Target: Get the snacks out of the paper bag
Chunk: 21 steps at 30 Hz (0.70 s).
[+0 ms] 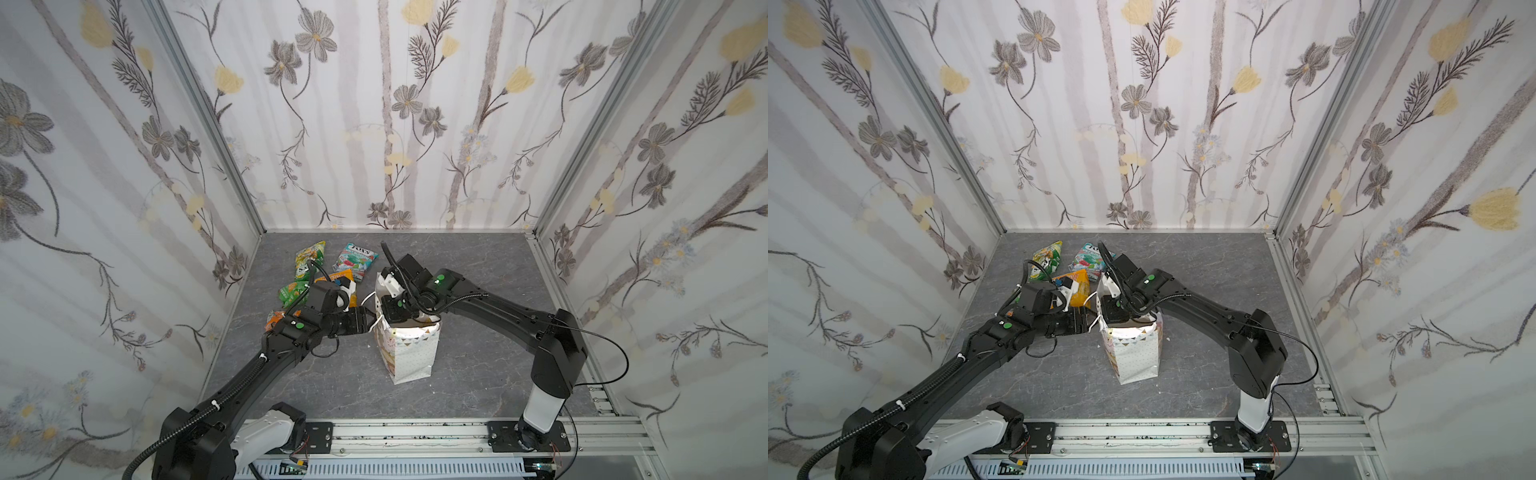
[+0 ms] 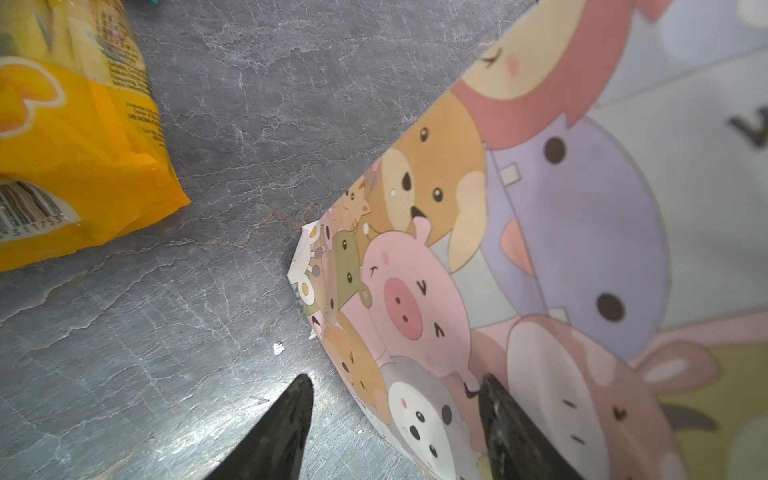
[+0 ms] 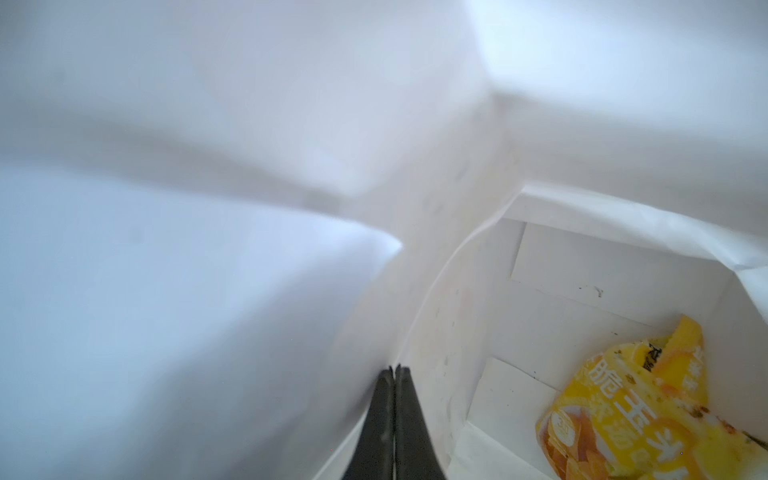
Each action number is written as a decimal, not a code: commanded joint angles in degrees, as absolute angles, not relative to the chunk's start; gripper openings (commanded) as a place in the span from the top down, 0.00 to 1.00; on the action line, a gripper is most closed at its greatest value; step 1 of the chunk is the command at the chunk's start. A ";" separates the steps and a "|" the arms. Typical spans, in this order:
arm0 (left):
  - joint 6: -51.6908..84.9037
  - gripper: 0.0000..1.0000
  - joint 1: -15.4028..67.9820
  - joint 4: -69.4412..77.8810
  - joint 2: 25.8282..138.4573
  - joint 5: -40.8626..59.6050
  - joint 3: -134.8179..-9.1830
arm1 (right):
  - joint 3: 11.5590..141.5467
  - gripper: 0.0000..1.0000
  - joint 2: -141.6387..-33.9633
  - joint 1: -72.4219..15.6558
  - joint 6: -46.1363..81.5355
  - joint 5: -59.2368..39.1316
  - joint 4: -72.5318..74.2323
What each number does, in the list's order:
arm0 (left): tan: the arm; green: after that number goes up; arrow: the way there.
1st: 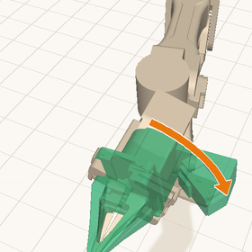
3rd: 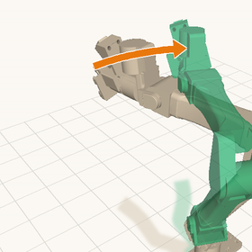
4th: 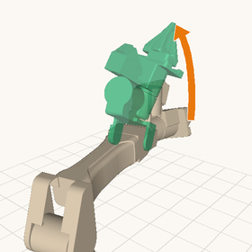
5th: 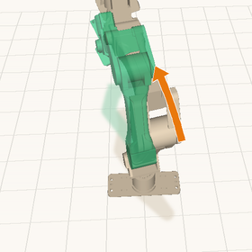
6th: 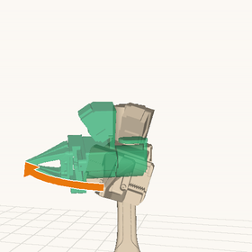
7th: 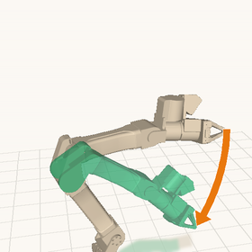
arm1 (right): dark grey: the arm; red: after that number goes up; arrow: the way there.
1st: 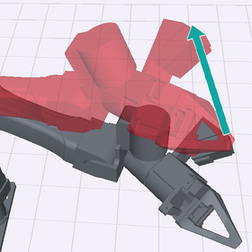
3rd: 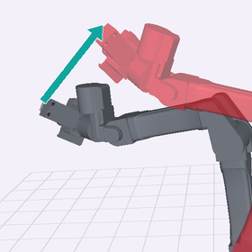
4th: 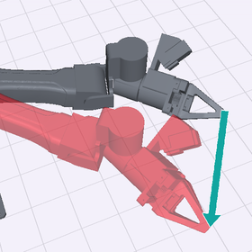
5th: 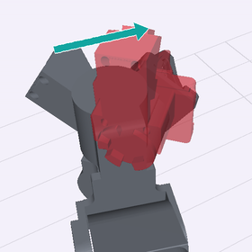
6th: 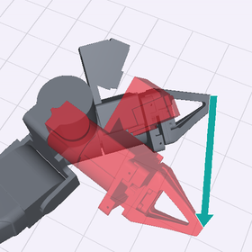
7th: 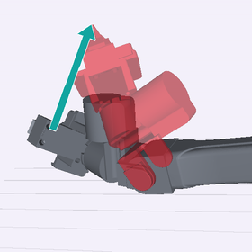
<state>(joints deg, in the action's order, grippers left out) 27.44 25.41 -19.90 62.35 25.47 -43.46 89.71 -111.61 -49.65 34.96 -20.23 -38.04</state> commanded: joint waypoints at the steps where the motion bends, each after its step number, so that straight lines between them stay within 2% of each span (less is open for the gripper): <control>1: 27.16 0.35 25.38 -20.78 62.24 24.54 -44.26 | 91.45 1.00 -110.42 -48.82 35.54 -21.23 -36.28; 10: 27.16 0.35 25.40 -21.12 61.98 24.48 -44.73 | 95.64 1.00 -106.88 -47.84 34.48 -16.52 -40.02; 17: 27.16 0.35 25.40 -20.96 61.70 24.61 -44.91 | 95.95 0.99 -107.97 -48.22 32.93 -13.27 -45.01; 19: 27.16 0.35 25.40 -20.83 61.70 24.80 -44.94 | 96.11 0.84 -109.16 -48.84 31.83 -13.22 -48.26; 21: 27.13 0.35 25.40 -20.69 61.74 25.11 -45.09 | 96.95 0.75 -111.03 -49.42 30.42 -13.30 -52.57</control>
